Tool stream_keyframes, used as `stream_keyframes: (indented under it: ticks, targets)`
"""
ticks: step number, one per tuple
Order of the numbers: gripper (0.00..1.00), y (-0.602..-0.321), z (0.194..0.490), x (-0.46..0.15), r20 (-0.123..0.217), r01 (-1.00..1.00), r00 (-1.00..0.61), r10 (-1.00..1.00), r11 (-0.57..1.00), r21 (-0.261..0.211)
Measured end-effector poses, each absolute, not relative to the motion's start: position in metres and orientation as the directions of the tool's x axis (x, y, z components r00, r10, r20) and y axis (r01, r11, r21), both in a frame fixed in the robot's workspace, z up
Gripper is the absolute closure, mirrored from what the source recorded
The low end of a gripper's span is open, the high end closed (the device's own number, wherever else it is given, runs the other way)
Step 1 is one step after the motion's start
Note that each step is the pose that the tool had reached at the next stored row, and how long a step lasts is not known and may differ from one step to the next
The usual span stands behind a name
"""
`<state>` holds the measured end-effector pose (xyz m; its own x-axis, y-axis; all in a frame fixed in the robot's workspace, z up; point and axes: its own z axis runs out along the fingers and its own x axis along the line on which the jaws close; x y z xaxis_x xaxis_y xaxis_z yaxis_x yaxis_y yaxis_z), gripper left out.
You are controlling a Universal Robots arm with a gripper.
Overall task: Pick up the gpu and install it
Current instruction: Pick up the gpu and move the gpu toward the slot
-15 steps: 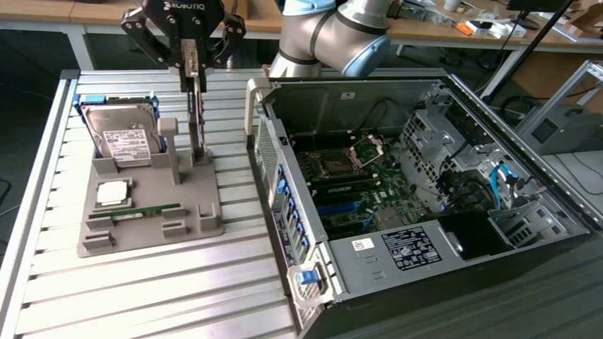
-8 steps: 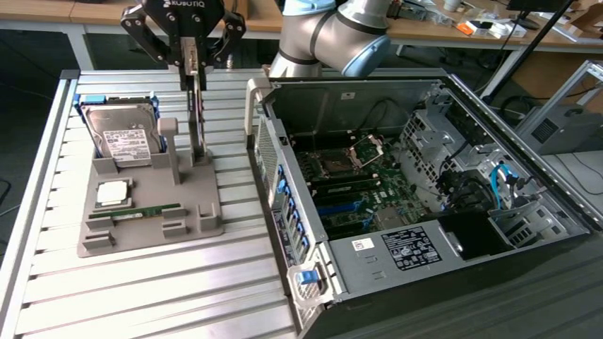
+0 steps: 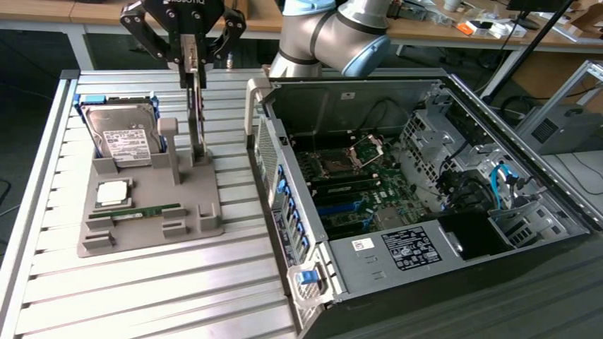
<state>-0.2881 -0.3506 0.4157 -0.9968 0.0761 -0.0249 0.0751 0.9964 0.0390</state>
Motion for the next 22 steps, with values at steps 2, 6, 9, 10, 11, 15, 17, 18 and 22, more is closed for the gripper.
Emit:
stream_keyframes:
  ticks: [2, 6, 9, 10, 11, 15, 17, 18, 22]
  targets:
    - [0.73, -0.351, 0.417, -0.288, -0.025, 0.075, -0.997, 0.076, 0.996, 0.039]
    - [0.73, -0.351, 0.419, -0.288, -0.025, 0.075, -0.997, 0.076, 0.996, 0.040]
    - [0.73, -0.351, 0.420, -0.288, -0.025, 0.075, -0.997, 0.076, 0.996, 0.041]
    - [0.73, -0.351, 0.421, -0.288, -0.025, 0.075, -0.997, 0.076, 0.996, 0.041]
    - [0.73, -0.351, 0.422, -0.288, -0.025, 0.075, -0.997, 0.076, 0.996, 0.041]
    - [0.73, -0.351, 0.424, -0.288, -0.025, 0.075, -0.997, 0.076, 0.996, 0.042]
    - [0.73, -0.351, 0.424, -0.288, -0.025, 0.075, -0.997, 0.076, 0.996, 0.042]
    - [0.73, -0.351, 0.425, -0.288, -0.025, 0.075, -0.997, 0.076, 0.996, 0.043]
    - [0.73, -0.351, 0.427, -0.288, -0.025, 0.075, -0.997, 0.076, 0.996, 0.043]
